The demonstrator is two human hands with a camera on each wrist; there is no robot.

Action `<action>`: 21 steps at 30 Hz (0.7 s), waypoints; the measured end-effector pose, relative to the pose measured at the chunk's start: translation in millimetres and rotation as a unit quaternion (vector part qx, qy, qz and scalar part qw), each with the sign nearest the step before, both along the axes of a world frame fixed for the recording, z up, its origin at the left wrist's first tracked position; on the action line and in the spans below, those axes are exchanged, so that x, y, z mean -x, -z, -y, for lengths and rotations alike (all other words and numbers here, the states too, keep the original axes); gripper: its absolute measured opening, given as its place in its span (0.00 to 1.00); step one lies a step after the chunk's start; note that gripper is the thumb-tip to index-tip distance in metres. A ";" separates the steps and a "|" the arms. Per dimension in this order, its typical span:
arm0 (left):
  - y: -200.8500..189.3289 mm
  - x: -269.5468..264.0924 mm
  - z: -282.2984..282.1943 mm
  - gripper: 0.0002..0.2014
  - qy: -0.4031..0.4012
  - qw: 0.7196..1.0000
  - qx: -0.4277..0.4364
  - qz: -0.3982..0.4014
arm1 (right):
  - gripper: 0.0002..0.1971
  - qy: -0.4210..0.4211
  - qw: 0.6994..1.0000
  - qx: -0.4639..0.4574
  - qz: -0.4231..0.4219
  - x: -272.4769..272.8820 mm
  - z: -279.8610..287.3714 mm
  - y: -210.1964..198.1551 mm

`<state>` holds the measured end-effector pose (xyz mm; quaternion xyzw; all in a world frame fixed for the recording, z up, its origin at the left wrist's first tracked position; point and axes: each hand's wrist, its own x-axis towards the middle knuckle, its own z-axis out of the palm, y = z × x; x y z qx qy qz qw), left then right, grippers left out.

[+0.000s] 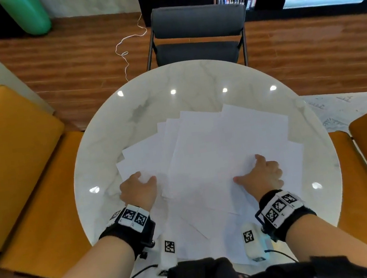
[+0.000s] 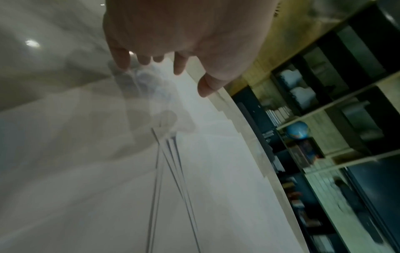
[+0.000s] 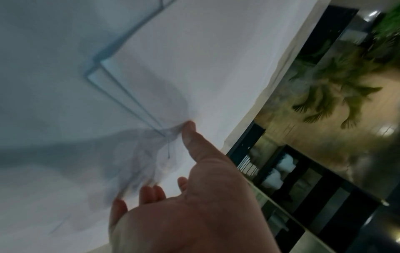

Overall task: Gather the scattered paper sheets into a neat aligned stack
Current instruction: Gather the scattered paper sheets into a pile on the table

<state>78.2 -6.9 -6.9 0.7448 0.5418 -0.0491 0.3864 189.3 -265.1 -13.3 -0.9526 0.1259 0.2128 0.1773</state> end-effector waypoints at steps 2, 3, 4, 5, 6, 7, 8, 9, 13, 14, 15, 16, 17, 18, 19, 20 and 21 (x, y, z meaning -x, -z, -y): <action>-0.1 10.3 -12.1 0.32 -0.049 0.998 0.009 -0.027 | 0.49 0.036 0.999 0.003 -0.013 -3.8 1.6 0.2; 1.4 15.4 -19.2 0.34 -0.062 0.997 0.022 -0.031 | 0.48 0.029 0.999 0.008 -0.015 -4.4 0.8 1.0; 2.5 17.3 -22.9 0.35 -0.069 0.997 0.040 -0.022 | 0.46 0.008 1.000 0.012 -0.011 -6.1 0.3 1.1; 4.1 16.9 -26.4 0.35 -0.072 0.995 0.067 -0.004 | 0.44 -0.022 1.000 0.012 -0.006 -6.6 -2.4 1.8; 3.7 14.5 -30.2 0.35 -0.066 0.992 0.101 0.023 | 0.42 -0.053 0.999 0.008 -0.003 -5.5 -8.2 2.5; 1.0 9.9 -30.0 0.36 -0.057 0.987 0.139 0.049 | 0.41 -0.083 0.997 0.001 -0.001 -4.1 -13.5 2.2; -1.3 5.3 -31.4 0.37 -0.042 0.981 0.175 0.069 | 0.40 -0.109 0.994 -0.009 0.002 -1.2 -20.6 2.7; -0.5 0.7 -32.7 0.39 -0.030 0.976 0.203 0.079 | 0.38 -0.134 0.991 -0.018 0.005 1.8 -26.1 2.7; 2.0 -5.6 -37.5 0.26 0.024 0.971 0.220 0.093 | 0.35 -0.226 0.973 -0.038 0.021 16.3 -37.0 2.9; 3.2 -4.9 -38.7 0.17 0.029 0.975 0.200 0.096 | 0.35 -0.215 0.975 -0.049 0.028 17.7 -35.2 2.5; 8.1 -3.7 -41.7 0.13 0.033 0.979 0.178 0.099 | 0.34 -0.181 0.981 -0.058 0.039 18.6 -31.0 1.7; 9.9 -1.9 -43.7 0.13 0.035 0.981 0.164 0.097 | 0.34 -0.129 0.989 -0.060 0.051 18.0 -25.0 0.7; 11.6 -0.5 -45.7 0.13 0.033 0.982 0.160 0.098 | 0.34 -0.073 0.994 -0.054 0.059 16.4 -18.0 0.3; 16.5 0.1 -47.1 0.12 0.035 0.982 0.161 0.096 | 0.34 -0.025 0.997 -0.044 0.062 14.5 -8.9 -1.0; 21.8 1.4 -49.9 0.12 0.037 0.981 0.168 0.091 | 0.35 0.005 0.998 -0.033 0.055 13.1 -2.3 -1.5; 23.3 1.5 -50.8 0.13 0.039 0.979 0.180 0.085 | 0.36 0.019 0.998 -0.024 0.047 12.1 2.9 -1.2; 31.4 -0.5 -51.5 0.16 0.042 0.977 0.195 0.078 | 0.38 0.024 0.999 -0.021 0.037 11.7 7.1 -1.4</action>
